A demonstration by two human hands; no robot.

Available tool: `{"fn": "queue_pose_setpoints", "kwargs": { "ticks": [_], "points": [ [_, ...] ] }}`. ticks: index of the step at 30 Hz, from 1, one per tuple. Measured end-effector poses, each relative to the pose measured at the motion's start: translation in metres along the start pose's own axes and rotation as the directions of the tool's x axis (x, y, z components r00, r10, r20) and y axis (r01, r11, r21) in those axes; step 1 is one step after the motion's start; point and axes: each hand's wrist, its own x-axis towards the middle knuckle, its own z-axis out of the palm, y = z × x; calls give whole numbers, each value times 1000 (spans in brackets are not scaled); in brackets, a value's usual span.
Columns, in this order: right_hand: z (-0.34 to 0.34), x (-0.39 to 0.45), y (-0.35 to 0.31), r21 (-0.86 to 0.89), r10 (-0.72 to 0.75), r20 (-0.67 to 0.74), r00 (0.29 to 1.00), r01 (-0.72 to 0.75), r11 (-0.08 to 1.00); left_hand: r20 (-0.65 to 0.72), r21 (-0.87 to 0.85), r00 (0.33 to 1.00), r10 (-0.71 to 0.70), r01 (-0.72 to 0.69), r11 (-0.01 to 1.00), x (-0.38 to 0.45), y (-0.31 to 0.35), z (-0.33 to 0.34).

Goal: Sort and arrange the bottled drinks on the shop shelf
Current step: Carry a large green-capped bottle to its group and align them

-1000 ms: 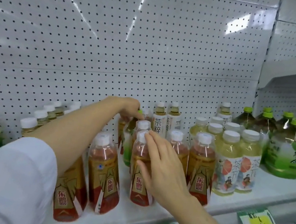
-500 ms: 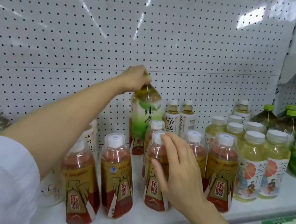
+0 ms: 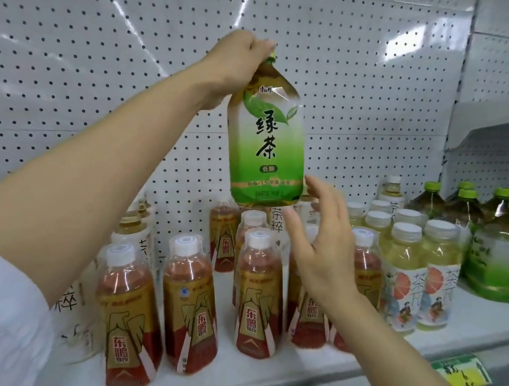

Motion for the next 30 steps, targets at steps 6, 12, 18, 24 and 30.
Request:
{"fn": "queue_pose_setpoints", "kwargs": {
  "ticks": [6, 12, 18, 24, 30],
  "points": [
    [-46, 24, -2, 221, 201, -32, 979, -190, 957, 147, -131, 985, 89, -69, 989, -18, 41, 40],
    [-114, 19, 22, 441, 366, 104, 925, -373, 816, 183, -193, 977, 107, -71, 979, -37, 77, 112],
    [-175, -6, 67, 428, 491, 132, 861, -497, 755, 240, -147, 969, 58, -22, 989, -66, 98, 200],
    [-222, -37, 110, 430, 564, 124, 816, -557, 711, 235, 38, 970, 66, -77, 996, -85, 81, 252],
    [-264, -45, 154, 469, 599, 95, 795, -566, 678, 403, 491, 915, 7, -223, 842, -96, 39, 302]
  ]
}}
